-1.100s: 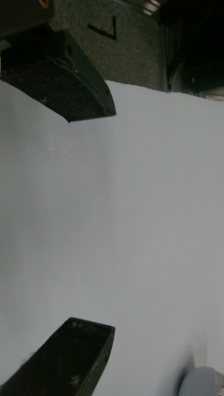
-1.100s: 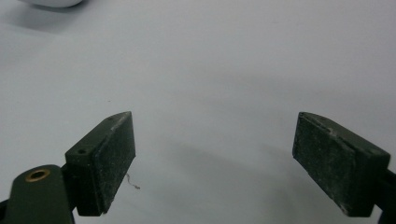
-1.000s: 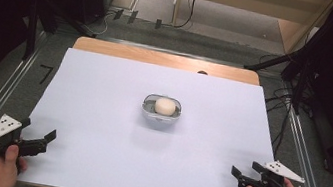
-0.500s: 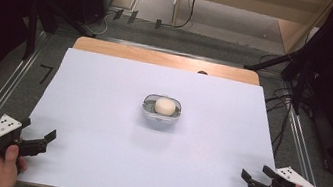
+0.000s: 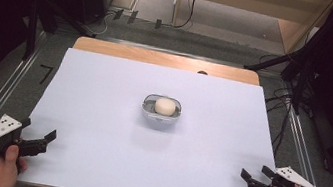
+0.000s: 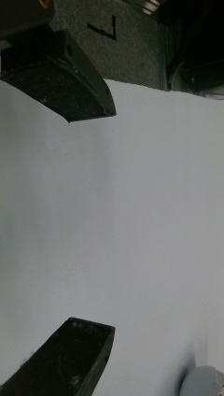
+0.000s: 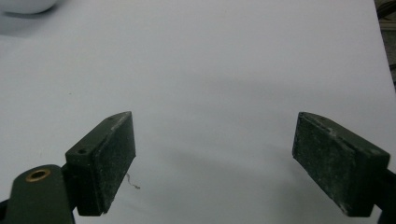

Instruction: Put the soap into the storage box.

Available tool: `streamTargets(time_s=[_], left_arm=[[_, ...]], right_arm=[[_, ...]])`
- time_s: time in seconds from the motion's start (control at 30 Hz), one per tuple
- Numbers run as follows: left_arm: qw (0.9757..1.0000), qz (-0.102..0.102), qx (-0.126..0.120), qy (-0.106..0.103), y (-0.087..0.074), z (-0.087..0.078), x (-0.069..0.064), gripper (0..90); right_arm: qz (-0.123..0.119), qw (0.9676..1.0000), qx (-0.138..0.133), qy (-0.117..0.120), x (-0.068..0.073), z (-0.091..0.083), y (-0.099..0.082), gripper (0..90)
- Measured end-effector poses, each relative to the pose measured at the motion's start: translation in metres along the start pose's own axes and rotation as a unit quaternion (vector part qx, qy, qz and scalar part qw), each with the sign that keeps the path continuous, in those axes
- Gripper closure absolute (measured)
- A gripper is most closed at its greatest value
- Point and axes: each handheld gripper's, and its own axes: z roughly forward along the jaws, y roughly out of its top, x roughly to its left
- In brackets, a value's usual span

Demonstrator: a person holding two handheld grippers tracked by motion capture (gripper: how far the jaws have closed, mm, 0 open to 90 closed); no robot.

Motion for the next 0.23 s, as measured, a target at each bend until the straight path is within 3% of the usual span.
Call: streamTargets(time_s=[0.23], left_arm=[[1.0000, 0.000, 0.000, 0.000, 0.0001, 0.0002, -0.0002, 0.3]], right_arm=[[0.001, 1.0000, 0.001, 0.000, -0.0005, 0.0005, 0.0000, 13.6]])
